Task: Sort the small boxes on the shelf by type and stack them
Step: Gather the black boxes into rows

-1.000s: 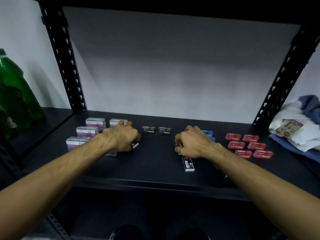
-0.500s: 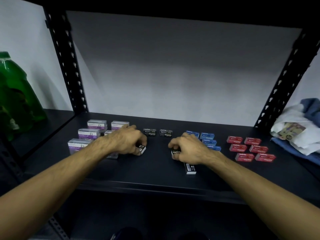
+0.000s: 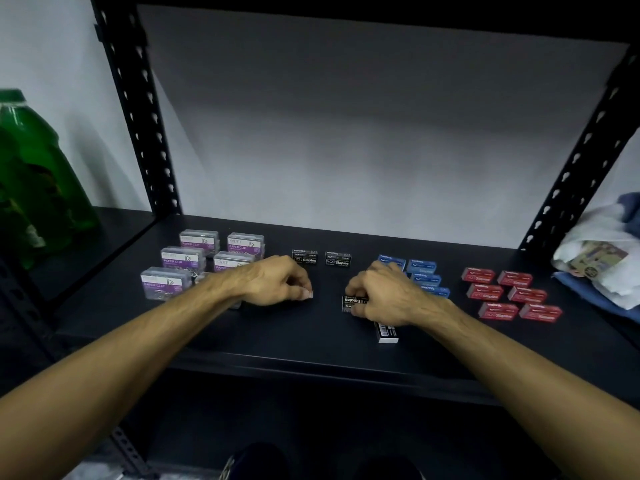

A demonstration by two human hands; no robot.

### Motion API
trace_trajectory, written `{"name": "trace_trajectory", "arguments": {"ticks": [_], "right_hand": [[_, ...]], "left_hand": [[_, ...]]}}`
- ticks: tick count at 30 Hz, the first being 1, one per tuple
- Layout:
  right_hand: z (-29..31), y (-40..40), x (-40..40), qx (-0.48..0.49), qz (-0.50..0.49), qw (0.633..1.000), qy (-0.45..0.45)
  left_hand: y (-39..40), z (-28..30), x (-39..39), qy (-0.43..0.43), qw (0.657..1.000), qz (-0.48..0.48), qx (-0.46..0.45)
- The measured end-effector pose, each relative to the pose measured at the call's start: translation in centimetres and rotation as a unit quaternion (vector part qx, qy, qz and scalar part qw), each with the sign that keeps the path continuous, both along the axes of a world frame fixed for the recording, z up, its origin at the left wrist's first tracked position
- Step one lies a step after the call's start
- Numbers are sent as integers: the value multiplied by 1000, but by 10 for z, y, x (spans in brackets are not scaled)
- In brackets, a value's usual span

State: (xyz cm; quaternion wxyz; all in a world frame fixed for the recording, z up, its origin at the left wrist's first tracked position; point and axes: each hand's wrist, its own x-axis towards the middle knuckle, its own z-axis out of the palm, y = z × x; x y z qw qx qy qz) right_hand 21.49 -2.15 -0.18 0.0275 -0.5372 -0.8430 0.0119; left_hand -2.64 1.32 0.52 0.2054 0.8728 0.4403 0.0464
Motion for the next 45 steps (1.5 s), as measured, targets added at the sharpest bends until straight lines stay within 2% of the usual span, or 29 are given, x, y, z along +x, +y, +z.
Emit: {"name": "trace_trajectory", "arguments": {"ticks": [9,20,28,34,40,45], "right_hand": [[-1,-5,-8,10,9,999,44],[0,-9,-14,-23,-5,994,103],[1,-8,-10,-36,10,993,113],[9,-7,-6,-58,-2,996,70],[3,-7,-3,22,13,999,-36],[6,-6,0,15,3,1000,-18]], "left_hand": [[6,0,2,-10,1000,17,-1],[8,4,2,-9,1000,13,6],[5,7,-2,-3,1000,29,6],[5,3,-3,31,999,41,20],[3,-2,-3,56,997,46,38],[6,-3,-3,65,996,46,41]]}}
